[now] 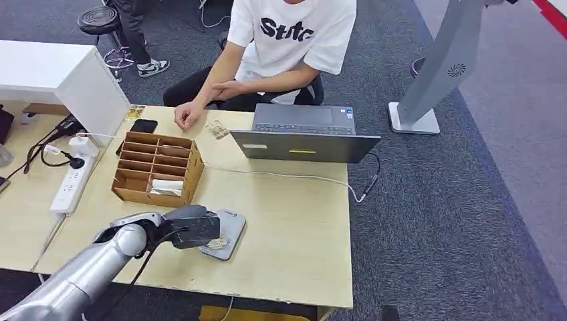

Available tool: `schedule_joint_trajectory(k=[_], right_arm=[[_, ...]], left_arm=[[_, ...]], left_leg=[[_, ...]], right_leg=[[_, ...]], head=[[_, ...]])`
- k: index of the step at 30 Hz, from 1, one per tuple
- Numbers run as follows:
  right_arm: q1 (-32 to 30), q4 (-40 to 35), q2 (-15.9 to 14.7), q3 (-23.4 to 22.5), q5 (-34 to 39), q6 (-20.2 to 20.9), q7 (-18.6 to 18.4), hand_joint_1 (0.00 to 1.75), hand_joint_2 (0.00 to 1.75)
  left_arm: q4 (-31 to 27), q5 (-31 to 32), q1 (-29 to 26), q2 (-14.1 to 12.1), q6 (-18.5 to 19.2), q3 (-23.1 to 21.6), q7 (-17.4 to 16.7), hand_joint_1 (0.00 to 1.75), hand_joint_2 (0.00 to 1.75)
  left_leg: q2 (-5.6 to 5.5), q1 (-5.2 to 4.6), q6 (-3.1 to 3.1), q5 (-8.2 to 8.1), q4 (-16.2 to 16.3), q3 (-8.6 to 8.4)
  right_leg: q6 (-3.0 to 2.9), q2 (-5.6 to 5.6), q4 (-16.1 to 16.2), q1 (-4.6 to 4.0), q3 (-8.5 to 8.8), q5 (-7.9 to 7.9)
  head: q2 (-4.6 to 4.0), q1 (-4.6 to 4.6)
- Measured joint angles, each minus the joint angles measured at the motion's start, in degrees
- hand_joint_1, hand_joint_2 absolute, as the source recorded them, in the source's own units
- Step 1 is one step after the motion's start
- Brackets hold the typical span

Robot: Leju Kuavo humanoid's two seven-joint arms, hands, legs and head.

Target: Pass the card to the sensor for recognition and then transmit it.

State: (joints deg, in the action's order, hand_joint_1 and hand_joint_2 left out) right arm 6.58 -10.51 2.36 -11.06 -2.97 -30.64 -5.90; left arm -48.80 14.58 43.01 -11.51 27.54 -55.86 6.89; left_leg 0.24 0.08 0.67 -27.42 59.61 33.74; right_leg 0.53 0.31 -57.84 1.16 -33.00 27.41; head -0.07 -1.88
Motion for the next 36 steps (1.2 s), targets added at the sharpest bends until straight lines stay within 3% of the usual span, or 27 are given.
schedule_joint_trajectory(k=[5, 13, 17, 22, 30, 34, 36], right_arm=[[0.08, 0.0, 0.0, 0.0, -0.43, 0.55, -0.17, 0.0, 1.75], [0.11, 0.0, 0.02, 0.0, -0.9, 0.57, -0.17, 0.0, 1.75], [0.1, 0.0, 0.04, 0.0, -0.85, 0.61, -0.15, 0.0, 1.75], [0.03, 0.0, 0.09, -0.46, -0.68, 0.61, 0.28, 0.0, 1.75], [-0.04, 0.02, 0.13, -1.03, -0.61, 0.61, 0.44, 0.0, 1.75], [-0.21, 0.04, 0.17, -1.38, -0.55, 0.61, 1.07, 0.0, 1.75], [-0.32, 0.04, 0.2, -1.4, -0.96, 0.61, 1.22, 0.0, 1.75]], left_arm=[[-0.64, -2.36, 2.07, -2.38, 0.64, -1.84, -2.71, 1.75, 1.75], [-0.16, -2.1, 3.16, -4.4, -4.68, -3.33, -2.78, 1.75, 1.75], [0.41, -0.17, 3.17, -4.37, -9.69, -3.65, -2.6, 1.75, 1.75], [0.65, 5.83, 3.27, -3.35, -20.32, -3.65, -2.69, 1.75, 1.75], [0.87, 6.97, 3.27, -1.8, -22.01, -3.65, -2.76, 1.75, 1.75], [0.89, 11.58, 2.82, -0.37, -31.33, -3.3, -2.56, 1.75, 1.75], [0.1, 13.07, 2.22, 0.76, -33.99, -1.92, -2.56, 1.75, 1.75]], left_leg=[[0.0, 0.0, -0.03, 0.02, 0.0, 0.0], [0.0, 0.0, -0.03, 0.02, 0.0, 0.01], [0.0, 0.0, -0.03, 0.02, 0.0, 0.0], [-0.01, 0.0, -0.03, 0.02, 0.01, 0.0], [0.01, 0.0, -0.03, 0.01, 0.0, 0.0], [-0.07, 0.0, -0.03, 0.02, 0.0, 0.01], [-0.09, 0.0, -0.03, 0.02, 0.0, 0.03]], right_leg=[[0.0, 0.0, -0.01, 0.0, 0.0, 0.0], [0.0, 0.0, -0.01, 0.0, -0.01, 0.0], [0.0, 0.0, -0.01, 0.01, -0.01, 0.0], [0.0, -0.01, -0.01, 0.01, -0.02, 0.0], [0.0, 0.02, -0.01, 0.01, -0.03, 0.0], [0.0, -0.09, -0.01, 0.0, -0.03, 0.0], [0.0, -0.09, -0.01, 0.01, -0.02, 0.0]], head=[[0.0, 0.02], [0.0, 0.0], [0.0, 0.0], [0.0, 0.0], [0.0, 0.02], [0.0, 0.0], [0.0, 0.02]])
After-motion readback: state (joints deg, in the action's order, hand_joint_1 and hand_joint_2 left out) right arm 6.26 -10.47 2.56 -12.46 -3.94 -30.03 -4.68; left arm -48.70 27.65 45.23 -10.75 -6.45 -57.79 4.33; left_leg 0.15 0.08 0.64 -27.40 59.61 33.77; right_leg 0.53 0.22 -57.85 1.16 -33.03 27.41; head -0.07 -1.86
